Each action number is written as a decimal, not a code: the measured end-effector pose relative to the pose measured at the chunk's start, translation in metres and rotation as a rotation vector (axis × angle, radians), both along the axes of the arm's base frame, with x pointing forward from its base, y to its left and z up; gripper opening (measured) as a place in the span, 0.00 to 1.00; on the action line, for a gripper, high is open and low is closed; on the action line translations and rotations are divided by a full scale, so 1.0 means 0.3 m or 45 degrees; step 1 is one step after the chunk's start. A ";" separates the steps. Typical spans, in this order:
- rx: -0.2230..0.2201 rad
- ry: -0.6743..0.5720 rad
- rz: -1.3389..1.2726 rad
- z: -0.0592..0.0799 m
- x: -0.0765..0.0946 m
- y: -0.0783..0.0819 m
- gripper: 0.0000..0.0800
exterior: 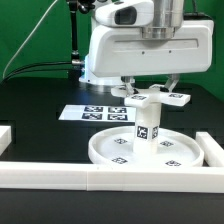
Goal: Assemble round table
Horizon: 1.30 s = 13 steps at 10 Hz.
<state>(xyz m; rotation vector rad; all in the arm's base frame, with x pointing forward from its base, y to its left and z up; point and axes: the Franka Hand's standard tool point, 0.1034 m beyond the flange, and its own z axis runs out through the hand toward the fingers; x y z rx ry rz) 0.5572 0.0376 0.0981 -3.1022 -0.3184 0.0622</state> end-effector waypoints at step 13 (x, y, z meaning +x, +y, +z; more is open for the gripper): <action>0.065 -0.030 -1.532 -0.006 -0.022 0.012 0.56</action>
Offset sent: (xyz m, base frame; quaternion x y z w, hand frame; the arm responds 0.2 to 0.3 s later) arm -0.0153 -0.0037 0.0004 0.0050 0.0331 0.3074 0.9510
